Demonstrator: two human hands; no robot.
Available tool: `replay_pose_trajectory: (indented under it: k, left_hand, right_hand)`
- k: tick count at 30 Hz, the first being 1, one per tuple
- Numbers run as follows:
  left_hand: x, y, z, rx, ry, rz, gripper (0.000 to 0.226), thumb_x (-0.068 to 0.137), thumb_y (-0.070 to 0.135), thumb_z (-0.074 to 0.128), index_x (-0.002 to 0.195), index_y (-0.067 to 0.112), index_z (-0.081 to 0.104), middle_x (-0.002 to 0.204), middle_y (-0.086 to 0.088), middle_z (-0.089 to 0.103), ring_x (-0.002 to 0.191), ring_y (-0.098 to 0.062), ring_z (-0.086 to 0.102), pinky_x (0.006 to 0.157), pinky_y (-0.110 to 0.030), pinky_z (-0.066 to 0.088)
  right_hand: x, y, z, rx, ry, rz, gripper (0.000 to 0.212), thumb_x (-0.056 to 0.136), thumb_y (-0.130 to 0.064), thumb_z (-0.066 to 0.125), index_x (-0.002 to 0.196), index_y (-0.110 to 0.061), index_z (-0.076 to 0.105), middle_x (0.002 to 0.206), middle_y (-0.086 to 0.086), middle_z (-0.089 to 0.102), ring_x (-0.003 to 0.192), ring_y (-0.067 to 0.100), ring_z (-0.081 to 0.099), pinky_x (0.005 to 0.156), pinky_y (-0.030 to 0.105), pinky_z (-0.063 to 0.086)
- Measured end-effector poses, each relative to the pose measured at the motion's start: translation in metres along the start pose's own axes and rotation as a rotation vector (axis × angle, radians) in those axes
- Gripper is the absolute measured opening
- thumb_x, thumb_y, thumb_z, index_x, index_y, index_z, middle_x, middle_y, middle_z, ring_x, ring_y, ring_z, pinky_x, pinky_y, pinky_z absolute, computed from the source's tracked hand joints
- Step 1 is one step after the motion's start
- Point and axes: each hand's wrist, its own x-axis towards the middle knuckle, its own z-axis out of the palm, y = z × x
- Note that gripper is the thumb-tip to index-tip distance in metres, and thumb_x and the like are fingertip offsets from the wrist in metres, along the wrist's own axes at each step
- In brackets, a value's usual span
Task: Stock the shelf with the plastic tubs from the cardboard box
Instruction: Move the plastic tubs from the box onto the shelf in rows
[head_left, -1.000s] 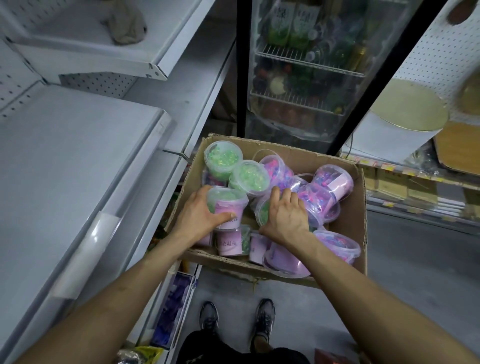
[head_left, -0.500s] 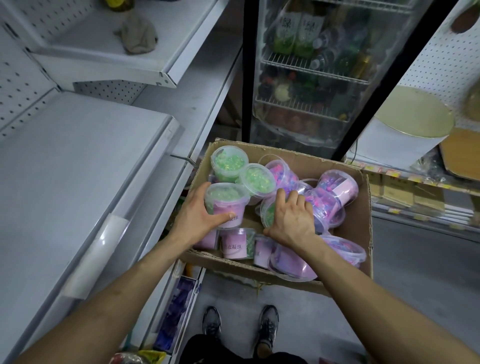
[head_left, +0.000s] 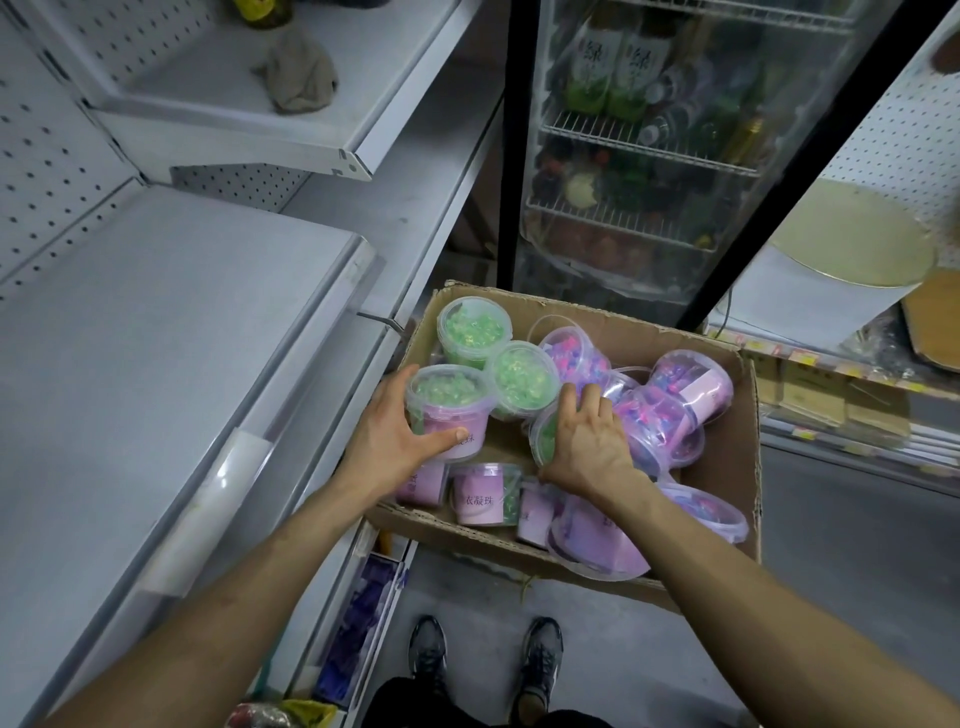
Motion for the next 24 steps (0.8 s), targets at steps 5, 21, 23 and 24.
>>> replay_pose_trajectory:
  k: [5,21,23,24]
  left_hand:
    - [0.0,-0.001,-0.001,0.024,0.001,0.007,0.102,0.071,0.056,0.089,0.154,0.032,0.034,0.148,0.007,0.048,0.129,-0.007,0.048,0.096,-0.024,0.046]
    - [0.02,0.026,0.021,-0.051,-0.02,0.028,0.1,0.065,0.072,0.082,0.148,0.045,0.033,0.149,0.011,0.048,0.133,-0.013,0.05,0.106,-0.047,0.051]
    - [0.021,0.027,0.023,-0.063,-0.022,0.023,0.097,0.068,0.068,0.084,0.147,0.045,0.034,0.147,0.011,0.049,0.131,-0.012,0.051,0.106,-0.047,0.052]
    - [0.021,0.028,0.023,-0.069,-0.017,0.023,0.094,0.069,0.065,0.084,0.147,0.045,0.034,0.146,0.012,0.049,0.13,-0.011,0.05,0.106,-0.046,0.052]
  right_hand:
    - [-0.004,0.006,-0.015,0.102,0.132,0.012,0.119,0.059,-0.052,0.087,0.151,-0.006,0.027,0.128,0.019,0.042,0.116,0.04,0.047,0.101,0.048,0.046]
    - [-0.003,0.063,-0.091,0.469,0.164,0.075,0.084,0.08,-0.056,0.074,0.151,-0.023,0.047,0.141,0.011,0.046,0.135,0.033,0.046,0.112,0.042,0.038]
    - [-0.002,0.066,-0.09,0.483,0.206,0.073,0.085,0.081,-0.06,0.076,0.15,-0.017,0.048,0.143,0.011,0.048,0.135,0.03,0.048,0.112,0.04,0.039]
    - [-0.001,0.066,-0.09,0.488,0.219,0.075,0.087,0.082,-0.062,0.076,0.149,-0.016,0.047,0.145,0.011,0.048,0.135,0.029,0.048,0.112,0.04,0.039]
